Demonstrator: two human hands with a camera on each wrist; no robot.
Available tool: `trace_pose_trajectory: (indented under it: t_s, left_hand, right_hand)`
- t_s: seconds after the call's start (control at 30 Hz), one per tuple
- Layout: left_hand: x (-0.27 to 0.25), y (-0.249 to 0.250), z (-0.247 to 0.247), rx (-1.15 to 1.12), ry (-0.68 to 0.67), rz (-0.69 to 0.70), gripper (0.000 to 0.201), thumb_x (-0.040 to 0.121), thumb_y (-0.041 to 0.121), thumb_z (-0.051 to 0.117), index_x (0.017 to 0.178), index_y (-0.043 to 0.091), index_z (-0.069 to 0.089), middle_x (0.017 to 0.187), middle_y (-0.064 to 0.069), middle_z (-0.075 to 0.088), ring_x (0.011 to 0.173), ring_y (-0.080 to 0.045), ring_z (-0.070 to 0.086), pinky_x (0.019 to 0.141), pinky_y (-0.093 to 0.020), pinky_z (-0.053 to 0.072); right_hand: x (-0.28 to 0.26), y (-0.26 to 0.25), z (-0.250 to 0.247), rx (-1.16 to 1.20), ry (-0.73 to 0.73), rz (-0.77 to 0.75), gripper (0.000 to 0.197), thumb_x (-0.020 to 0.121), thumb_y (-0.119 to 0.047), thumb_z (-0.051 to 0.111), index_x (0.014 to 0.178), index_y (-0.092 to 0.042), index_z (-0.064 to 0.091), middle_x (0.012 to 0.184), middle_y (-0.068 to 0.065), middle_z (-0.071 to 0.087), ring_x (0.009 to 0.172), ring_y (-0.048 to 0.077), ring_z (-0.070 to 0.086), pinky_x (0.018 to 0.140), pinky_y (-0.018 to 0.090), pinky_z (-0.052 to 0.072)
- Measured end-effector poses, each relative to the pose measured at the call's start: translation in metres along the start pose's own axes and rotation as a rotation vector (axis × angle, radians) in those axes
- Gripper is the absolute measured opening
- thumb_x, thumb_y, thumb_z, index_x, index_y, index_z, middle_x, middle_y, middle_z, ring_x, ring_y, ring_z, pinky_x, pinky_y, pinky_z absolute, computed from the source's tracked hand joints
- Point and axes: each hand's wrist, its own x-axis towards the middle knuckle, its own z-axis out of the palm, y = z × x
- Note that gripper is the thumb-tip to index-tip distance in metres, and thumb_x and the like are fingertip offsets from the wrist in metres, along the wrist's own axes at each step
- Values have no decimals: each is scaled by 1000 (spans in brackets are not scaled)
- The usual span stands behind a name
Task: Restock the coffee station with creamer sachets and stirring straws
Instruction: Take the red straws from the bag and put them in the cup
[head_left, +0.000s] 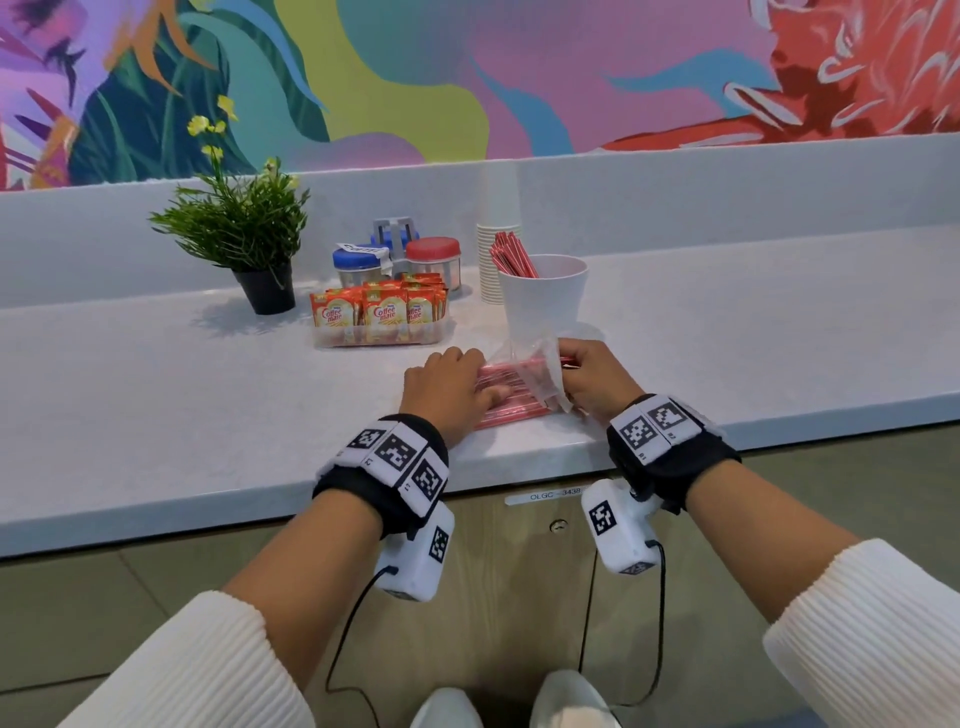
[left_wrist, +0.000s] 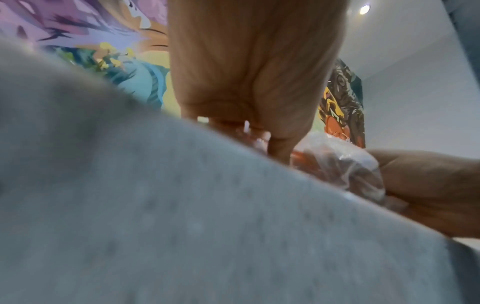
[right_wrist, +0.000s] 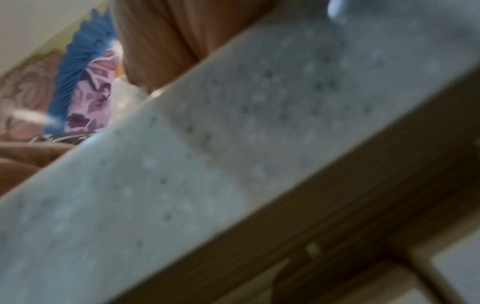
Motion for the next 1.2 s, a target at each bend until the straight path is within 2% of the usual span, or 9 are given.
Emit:
trace_pose_trajectory:
  t_s: [0.13,0.33,0.47,0.63,0.77,0.87,0.97,1.1,1.2]
  left_hand:
    - [3,2,-16,-8,-100,6,32,95,33,48,116,8,47,123,-12,52,115,-30,48,96,-43,36]
    - [-3,4,-19,-92,-159,-5,32,96,31,47,117,6,48,124,-14,53,114,-31,49,100,-47,38]
    - [-15,1,-20,-118,-181,19,53,88,53,49,118,8,45,123,-12,48,113,-29,46,98,-47,38]
    - [-31,2,-15,-16,-174,60,63,82,56,57,124,13,39,128,-10,39,120,-27,38,99,-44,35]
    - [-31,6,-20,65,-184,67,60,87,54,52,126,10,39,131,-13,35,124,-30,32,99,-45,33]
    - [-22,7,-26,107,-221,78,56,91,50,46,127,8,40,135,-14,36,127,-31,32,101,-43,31]
    - [-9,3,-26,76,-306,84,55,92,50,46,126,6,41,131,-15,45,118,-29,44,96,-39,36]
    - [10,-9,-24,-65,-393,134,57,89,47,54,124,5,40,117,-10,52,93,-20,46,81,-31,39]
    - [18,-16,-24,-127,-438,117,60,85,44,61,123,8,31,107,-7,48,92,-21,47,78,-32,40]
  right_hand:
    - [-1,-6,7,-158,-37,-16,24,85,-19,64,107,-8,67,98,17,67,85,32,65,73,41,56]
    - [-7,-9,5,-210,-13,70,22,81,11,55,98,8,68,69,7,59,50,16,50,34,14,36]
    - [-12,-21,-4,-120,-5,35,17,84,8,55,96,13,66,80,23,62,62,24,54,51,24,45]
    - [-24,-27,-10,-185,-135,71,21,86,1,56,106,3,64,84,7,61,64,17,55,44,19,42]
    - [-26,-24,-9,-156,-194,140,27,89,-4,55,115,3,58,95,20,60,64,21,56,46,21,43]
    - [-25,-26,-3,-132,-159,119,16,89,0,50,94,4,65,77,20,60,58,23,54,49,26,44]
    - [-19,-25,2,-141,-113,105,30,85,9,48,64,-8,61,62,11,56,53,21,52,45,23,43]
    - [-1,-21,5,-127,-78,145,28,86,5,52,64,-8,62,62,3,57,53,11,55,45,16,46]
    - [11,-26,10,-207,-93,194,26,87,-4,55,64,-11,64,71,3,61,68,15,61,62,21,50]
